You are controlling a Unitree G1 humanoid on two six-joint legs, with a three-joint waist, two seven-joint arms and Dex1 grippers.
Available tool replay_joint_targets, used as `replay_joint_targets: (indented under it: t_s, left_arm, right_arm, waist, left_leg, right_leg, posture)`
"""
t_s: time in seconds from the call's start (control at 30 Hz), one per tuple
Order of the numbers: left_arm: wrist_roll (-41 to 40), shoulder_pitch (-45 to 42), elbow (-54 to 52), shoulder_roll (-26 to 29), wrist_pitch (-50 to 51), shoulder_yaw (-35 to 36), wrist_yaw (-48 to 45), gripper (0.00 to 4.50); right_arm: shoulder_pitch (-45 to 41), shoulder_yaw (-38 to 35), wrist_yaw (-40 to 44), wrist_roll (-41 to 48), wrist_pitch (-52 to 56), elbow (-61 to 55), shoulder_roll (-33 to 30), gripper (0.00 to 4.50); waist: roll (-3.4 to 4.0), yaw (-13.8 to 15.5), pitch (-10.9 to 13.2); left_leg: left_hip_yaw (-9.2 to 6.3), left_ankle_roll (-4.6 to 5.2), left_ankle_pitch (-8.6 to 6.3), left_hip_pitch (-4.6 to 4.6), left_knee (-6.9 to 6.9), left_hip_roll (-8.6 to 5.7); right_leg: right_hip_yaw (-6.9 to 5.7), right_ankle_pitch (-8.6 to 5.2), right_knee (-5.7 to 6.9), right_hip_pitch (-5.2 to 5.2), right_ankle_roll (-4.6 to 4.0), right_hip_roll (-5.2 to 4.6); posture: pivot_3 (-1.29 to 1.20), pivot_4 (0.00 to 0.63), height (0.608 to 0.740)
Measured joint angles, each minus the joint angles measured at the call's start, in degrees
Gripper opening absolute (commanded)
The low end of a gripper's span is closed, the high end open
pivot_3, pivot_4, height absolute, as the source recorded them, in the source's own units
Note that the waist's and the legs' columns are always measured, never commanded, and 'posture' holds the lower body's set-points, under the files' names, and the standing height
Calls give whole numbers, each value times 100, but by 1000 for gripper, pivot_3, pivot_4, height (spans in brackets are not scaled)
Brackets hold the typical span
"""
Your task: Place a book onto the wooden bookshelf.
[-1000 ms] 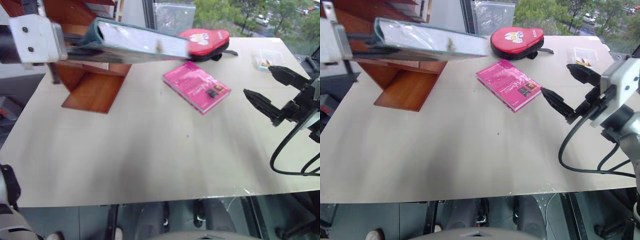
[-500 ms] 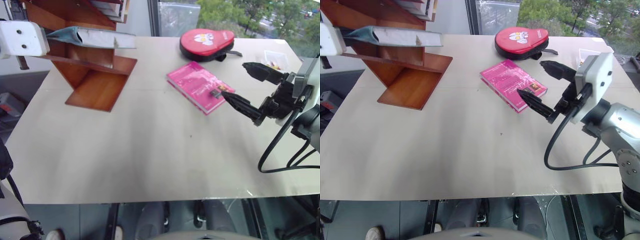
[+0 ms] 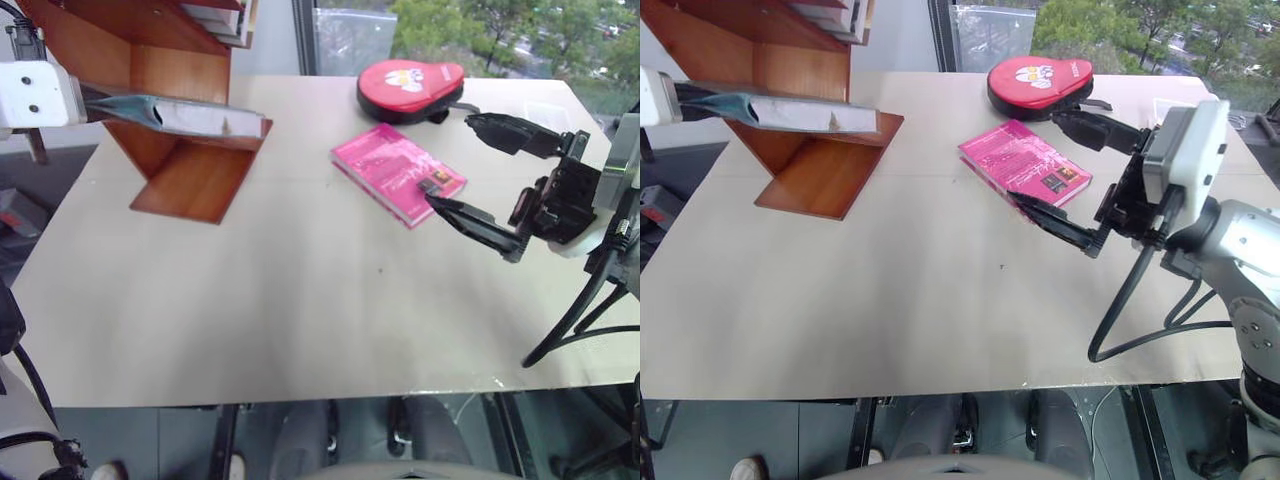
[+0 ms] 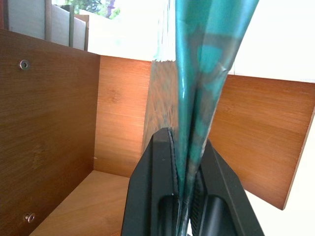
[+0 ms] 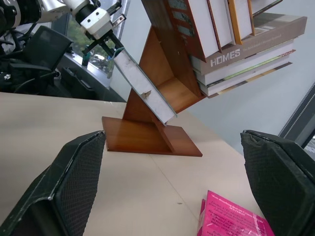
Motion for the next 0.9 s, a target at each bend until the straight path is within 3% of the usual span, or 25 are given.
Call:
replay_joint_targets:
  t_s: [0.03,0.1,0.13,0.2,0.33,0.43,0.53,0.67,0.73,0.83,0.9]
  left_arm:
    - [1,0,12,1,19,0,-1,1008]
    - [18,27,73,5,138,0,100,1935]
    - [17,62,81,11,166,6,131,2089]
    - [-86,172,74,34,181,136,142,2915]
    - [-917,733,-194,146,354,731,-266,2915]
    - [-1807,1335,-892,188,1117,1301,-658,2915]
    - [-2838,2429,-2475,280,2926,2065,-632,2915]
    - [-4649,4473,-5290,439,6880,3599,-306,2915]
    - [-5294,5224,-6326,366,8089,4275,-173,2915]
    - [-6122,6150,-7670,-214,9206,4777,153,2110]
    - [-6436,6659,-8360,-748,9513,4695,499,1137]
  right_arm:
    - [0,10,16,-11,-2,7,0,4500]
    - [0,29,101,-59,-53,78,0,4500]
    - [0,29,120,-71,-75,105,0,4500]
    - [0,28,220,-88,-129,181,0,4500]
    - [21,22,418,-143,-235,385,-5,4500]
    - [50,4,605,-135,-257,459,-46,4500]
    - [64,-4,768,-125,-289,559,-59,4500]
    - [158,-58,979,-53,-289,645,-127,4500]
    - [249,-104,1059,4,-283,658,-168,4500]
    - [538,-167,1145,56,-272,638,-222,4500]
    - [729,-300,1142,118,-247,574,-262,4500]
  waist:
    - [0,-1,0]
    - [-5,-9,3]
    - [-5,-11,3]
    - [-7,-14,4]
    - [-8,-39,5]
    - [-11,-42,7]
    - [-11,-45,7]
    - [-9,-93,8]
    - [-2,-103,11]
    - [27,-90,11]
    - [28,-86,12]
  left_leg:
    - [0,0,0,0,0,0]
    - [-2,0,0,-5,0,2]
    - [-1,0,0,-5,0,3]
    - [-1,2,-1,-12,0,2]
    - [6,10,-8,-17,-1,2]
    - [1,11,-9,-24,0,2]
    - [-5,11,-10,-26,0,0]
    - [-22,11,-10,-22,0,-3]
    - [-24,8,-10,-12,-2,-2]
    - [-25,3,-9,9,-4,-5]
    - [-29,-7,-3,8,-4,-4]
  right_leg:
    - [0,0,0,0,0,0]
    - [-1,0,-1,-2,0,4]
    - [-1,0,-1,-2,0,3]
    - [-1,1,-8,-5,-2,3]
    - [3,12,-20,-9,-19,1]
    - [-2,12,-23,-11,-18,-1]
    - [-4,11,-28,-8,-15,-6]
    - [5,5,-27,4,-4,-18]
    - [6,-4,-30,13,8,-20]
    - [8,-5,-25,29,9,-27]
    - [7,-3,-19,28,6,-26]
  posture:
    - [0,150,740]
    - [0,150,740]
    - [0,150,740]
    - [0,150,740]
    - [0,150,740]
    - [0,150,740]
    - [0,150,740]
    - [0,150,740]
    - [0,150,740]
    - [0,150,740]
    - [0,150,740]
